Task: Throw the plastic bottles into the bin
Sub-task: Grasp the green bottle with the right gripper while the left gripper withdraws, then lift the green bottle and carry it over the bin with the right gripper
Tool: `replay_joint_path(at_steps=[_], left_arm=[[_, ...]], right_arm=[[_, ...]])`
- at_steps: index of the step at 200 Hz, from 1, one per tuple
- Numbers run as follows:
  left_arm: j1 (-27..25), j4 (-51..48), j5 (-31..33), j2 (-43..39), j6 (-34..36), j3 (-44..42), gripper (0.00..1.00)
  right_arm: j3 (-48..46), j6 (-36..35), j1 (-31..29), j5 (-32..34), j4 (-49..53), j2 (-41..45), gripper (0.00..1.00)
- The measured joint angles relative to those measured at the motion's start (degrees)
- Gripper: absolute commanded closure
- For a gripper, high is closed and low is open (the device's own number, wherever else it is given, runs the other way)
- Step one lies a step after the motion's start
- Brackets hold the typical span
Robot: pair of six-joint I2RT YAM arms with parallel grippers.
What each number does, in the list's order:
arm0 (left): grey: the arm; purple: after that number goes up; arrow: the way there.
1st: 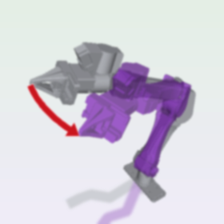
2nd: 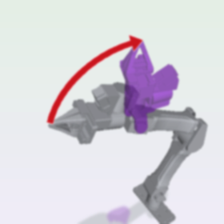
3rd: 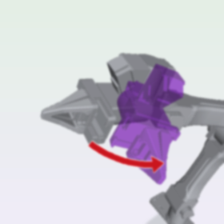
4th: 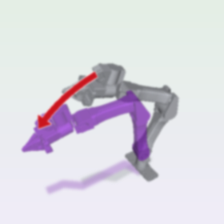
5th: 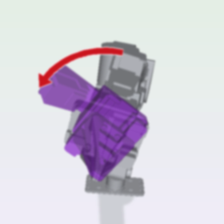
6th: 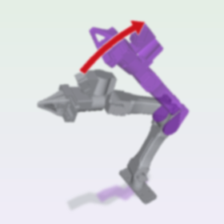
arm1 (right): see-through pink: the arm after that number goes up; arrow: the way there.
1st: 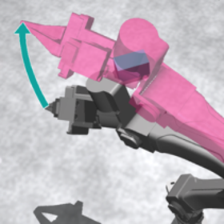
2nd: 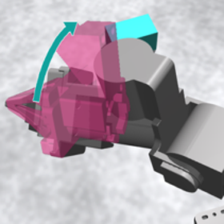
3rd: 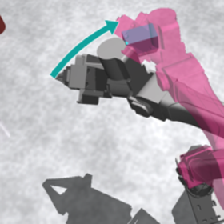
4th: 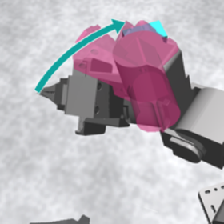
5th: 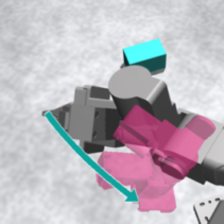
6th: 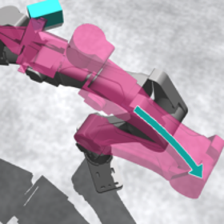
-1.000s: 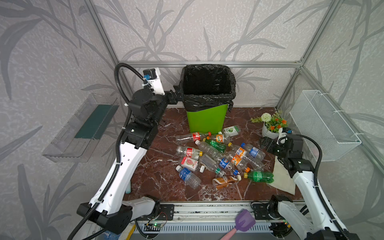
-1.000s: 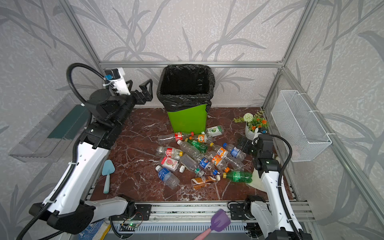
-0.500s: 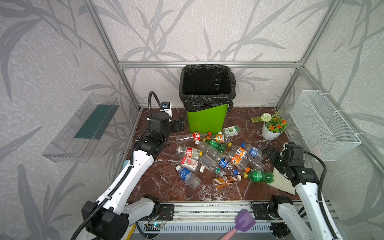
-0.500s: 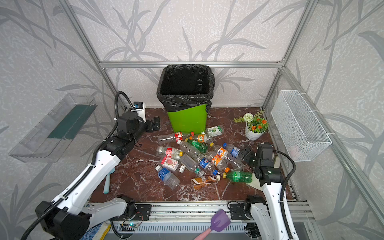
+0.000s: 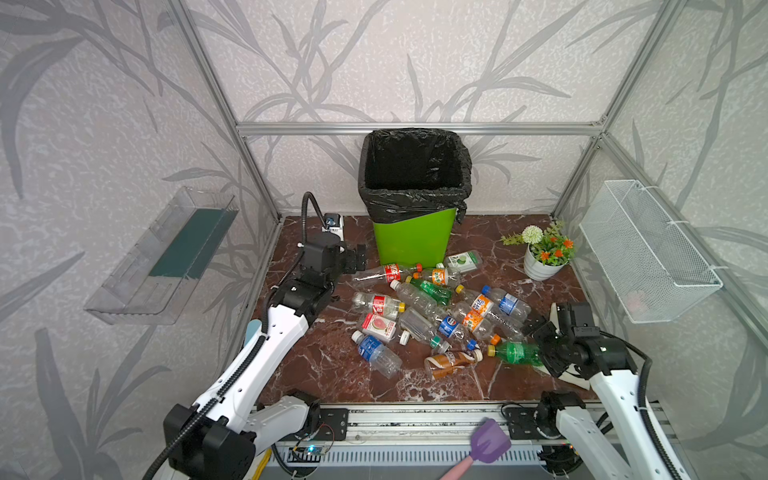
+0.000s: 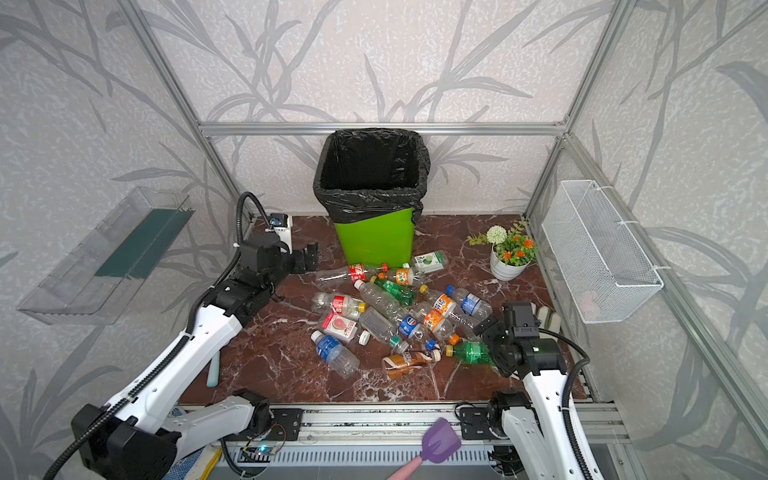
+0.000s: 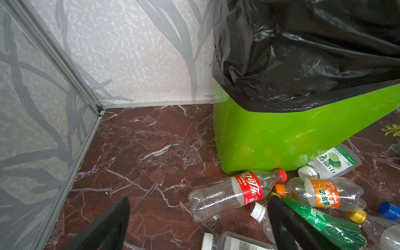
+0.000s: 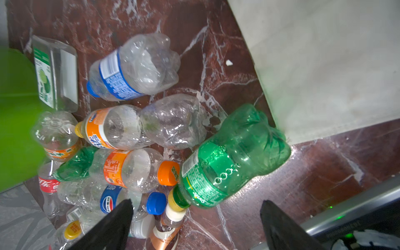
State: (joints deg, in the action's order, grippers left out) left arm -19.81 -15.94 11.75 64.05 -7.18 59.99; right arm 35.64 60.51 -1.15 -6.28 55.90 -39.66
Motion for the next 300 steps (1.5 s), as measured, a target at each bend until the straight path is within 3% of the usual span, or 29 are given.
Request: replay_joint_path(at_steps=[54, 217, 268, 300], left_arm=[[0.00, -0.35, 0.39, 0.39, 0.09, -0.17, 0.01], [0.00, -2.49, 0.48, 2.56, -0.04, -0.15, 0.01], [0.00, -2.43, 2.49, 2.95, -0.31, -0.72, 0.01], [0.02, -2.19, 3.52, 2.95, -1.03, -1.73, 0.01]], right_arm=[[-6.86, 3.32, -1.25, 0.28, -3.04, -2.08, 0.15], [-12.63, 4.57, -5.73, 2.80, -14.49, -6.45, 0.26], [-13.42, 4.63, -6.12, 2.75, -16.57, -8.13, 0.34], [-13.16, 4.63, -7.45, 3.43, -15.67, -4.33, 0.43]])
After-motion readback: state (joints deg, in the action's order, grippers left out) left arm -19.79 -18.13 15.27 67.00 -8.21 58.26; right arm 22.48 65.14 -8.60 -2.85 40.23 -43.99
